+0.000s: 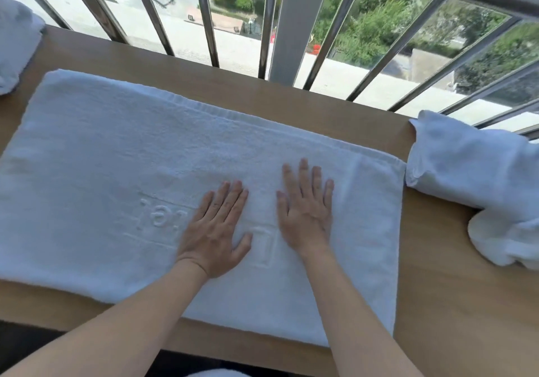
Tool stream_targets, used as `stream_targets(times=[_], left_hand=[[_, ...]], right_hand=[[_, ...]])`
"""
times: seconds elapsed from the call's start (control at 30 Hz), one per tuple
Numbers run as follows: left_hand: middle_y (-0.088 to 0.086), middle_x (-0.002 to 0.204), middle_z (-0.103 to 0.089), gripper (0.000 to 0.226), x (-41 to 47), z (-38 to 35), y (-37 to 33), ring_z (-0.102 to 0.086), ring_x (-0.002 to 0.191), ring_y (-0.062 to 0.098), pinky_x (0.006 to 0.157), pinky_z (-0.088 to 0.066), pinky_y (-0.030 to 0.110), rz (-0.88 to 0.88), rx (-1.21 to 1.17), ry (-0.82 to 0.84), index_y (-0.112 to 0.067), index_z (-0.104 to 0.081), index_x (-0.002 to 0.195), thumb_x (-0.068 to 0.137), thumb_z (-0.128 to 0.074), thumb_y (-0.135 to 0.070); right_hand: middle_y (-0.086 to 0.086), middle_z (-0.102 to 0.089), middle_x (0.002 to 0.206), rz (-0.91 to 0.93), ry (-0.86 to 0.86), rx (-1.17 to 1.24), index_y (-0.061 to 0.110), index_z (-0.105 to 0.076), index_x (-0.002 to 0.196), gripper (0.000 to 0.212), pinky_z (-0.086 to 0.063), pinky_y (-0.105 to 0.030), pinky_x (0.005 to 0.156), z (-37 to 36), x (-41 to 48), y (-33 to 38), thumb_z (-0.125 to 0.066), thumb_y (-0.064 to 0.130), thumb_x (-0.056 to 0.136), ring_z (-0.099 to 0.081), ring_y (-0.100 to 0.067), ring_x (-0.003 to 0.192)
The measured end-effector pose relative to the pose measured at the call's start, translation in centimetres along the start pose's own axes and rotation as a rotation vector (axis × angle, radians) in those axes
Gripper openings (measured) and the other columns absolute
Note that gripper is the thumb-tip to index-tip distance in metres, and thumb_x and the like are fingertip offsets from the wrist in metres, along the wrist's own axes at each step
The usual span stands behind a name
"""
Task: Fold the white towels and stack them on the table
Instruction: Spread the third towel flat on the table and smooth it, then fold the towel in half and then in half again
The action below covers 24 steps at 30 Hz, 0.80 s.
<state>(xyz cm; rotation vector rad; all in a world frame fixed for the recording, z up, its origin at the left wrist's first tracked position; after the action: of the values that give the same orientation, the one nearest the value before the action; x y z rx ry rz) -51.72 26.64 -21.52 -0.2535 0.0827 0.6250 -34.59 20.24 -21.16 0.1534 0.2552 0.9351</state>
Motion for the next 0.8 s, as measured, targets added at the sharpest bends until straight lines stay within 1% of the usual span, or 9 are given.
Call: stream_targets(times=[0.07,0.2,0.3,0.43,0.5,0.57,0.67,0.73,0.8], left_hand=[[0.008,0.166,-0.018,0.079,-0.2,0.0,-0.1,-0.017,0.153,0.027,0.121,-0.023,0.051,0.005,0.009,0.006,-0.011,-0.025,0.158,0.091,-0.038,-0.051],[0.005,0.168,-0.003,0.075,-0.2,-0.5,-0.6,-0.001,0.155,0.026,0.124,-0.009,0.050,0.081,0.011,0.046,-0.020,-0.012,0.161,0.095,-0.026,-0.053],[0.004,0.168,0.007,0.073,0.3,-1.4,-3.7,0.009,0.155,0.030,0.124,0.001,0.050,0.136,-0.022,0.049,-0.026,-0.002,0.160,0.096,-0.020,-0.055],[-0.001,0.167,0.011,0.069,1.5,-2.7,-9.4,0.016,0.154,0.028,0.123,0.009,0.047,-0.045,-0.020,0.088,-0.029,0.003,0.160,0.098,-0.015,-0.056],[-0.003,0.167,0.012,0.068,2.6,-3.0,-11.4,0.019,0.153,0.027,0.123,0.014,0.044,-0.123,-0.005,0.114,-0.032,0.007,0.159,0.098,-0.010,-0.057],[-0.005,0.167,0.007,0.067,4.1,-2.8,-13.7,0.014,0.154,0.028,0.123,0.011,0.044,-0.237,0.010,0.134,-0.033,0.001,0.160,0.098,-0.010,-0.056],[-0.007,0.168,0.003,0.066,7.7,-2.8,-17.2,0.010,0.155,0.027,0.124,0.008,0.044,-0.363,0.047,0.160,-0.031,-0.003,0.161,0.099,-0.008,-0.055],[-0.008,0.168,0.004,0.065,10.5,-2.9,-19.3,0.012,0.154,0.024,0.124,0.010,0.042,-0.366,0.043,0.165,-0.029,0.000,0.161,0.102,-0.011,-0.054],[-0.009,0.168,0.006,0.065,13.2,-3.0,-21.2,0.015,0.154,0.021,0.124,0.011,0.041,-0.354,0.033,0.176,-0.028,0.003,0.161,0.104,-0.013,-0.054]], right_hand=[[0.006,0.002,0.168,-0.020,0.037,-0.051,0.038,-0.007,0.159,0.063,0.011,-0.042,0.123,-0.3,-1.3,-2.5,-0.018,0.054,0.100,0.004,-0.018,0.155],[0.004,0.012,0.168,-0.397,0.009,-0.031,0.036,0.004,0.159,0.067,0.011,-0.044,0.122,1.5,-1.7,-12.3,-0.010,0.056,0.097,0.015,-0.016,0.153],[0.001,0.006,0.168,-0.462,-0.052,0.040,0.027,0.000,0.160,0.069,0.010,-0.047,0.123,1.7,-3.2,-12.4,-0.013,0.053,0.098,0.011,-0.021,0.154],[0.003,0.009,0.167,-0.245,-0.009,0.002,0.030,0.000,0.160,0.065,0.012,-0.044,0.123,0.6,-8.4,-10.5,-0.013,0.052,0.101,0.012,-0.018,0.154],[0.004,0.006,0.168,-0.343,-0.001,0.024,0.032,0.000,0.160,0.065,0.007,-0.044,0.124,0.4,-11.6,-13.0,-0.009,0.053,0.100,0.009,-0.017,0.154],[0.002,0.001,0.168,-0.491,-0.021,0.086,0.029,-0.002,0.160,0.066,0.005,-0.045,0.124,0.4,-14.3,-15.7,-0.007,0.053,0.098,0.004,-0.018,0.155],[-0.003,-0.014,0.167,-0.562,-0.108,0.164,0.019,-0.022,0.159,0.068,0.000,-0.046,0.125,0.7,-17.2,-16.7,-0.010,0.051,0.099,-0.004,-0.020,0.155],[-0.008,-0.037,0.158,-0.555,-0.218,0.202,0.012,-0.044,0.149,0.065,-0.012,-0.047,0.123,1.3,-18.9,-16.6,-0.022,0.048,0.100,-0.026,-0.026,0.149],[-0.010,-0.057,0.135,-0.560,-0.325,0.218,0.008,-0.061,0.131,0.056,-0.028,-0.049,0.112,1.7,-20.3,-16.5,-0.036,0.046,0.097,-0.048,-0.032,0.129]])
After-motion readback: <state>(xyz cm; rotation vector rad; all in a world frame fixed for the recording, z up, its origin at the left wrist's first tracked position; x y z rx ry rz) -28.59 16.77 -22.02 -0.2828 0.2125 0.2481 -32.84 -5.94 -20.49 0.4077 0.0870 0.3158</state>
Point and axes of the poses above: each hand's wrist, its own x-axis towards the middle knuckle, its own z-axis out of the back of the hand, y = z × x, the point moved 7 cm from there along x, towards the middle knuckle
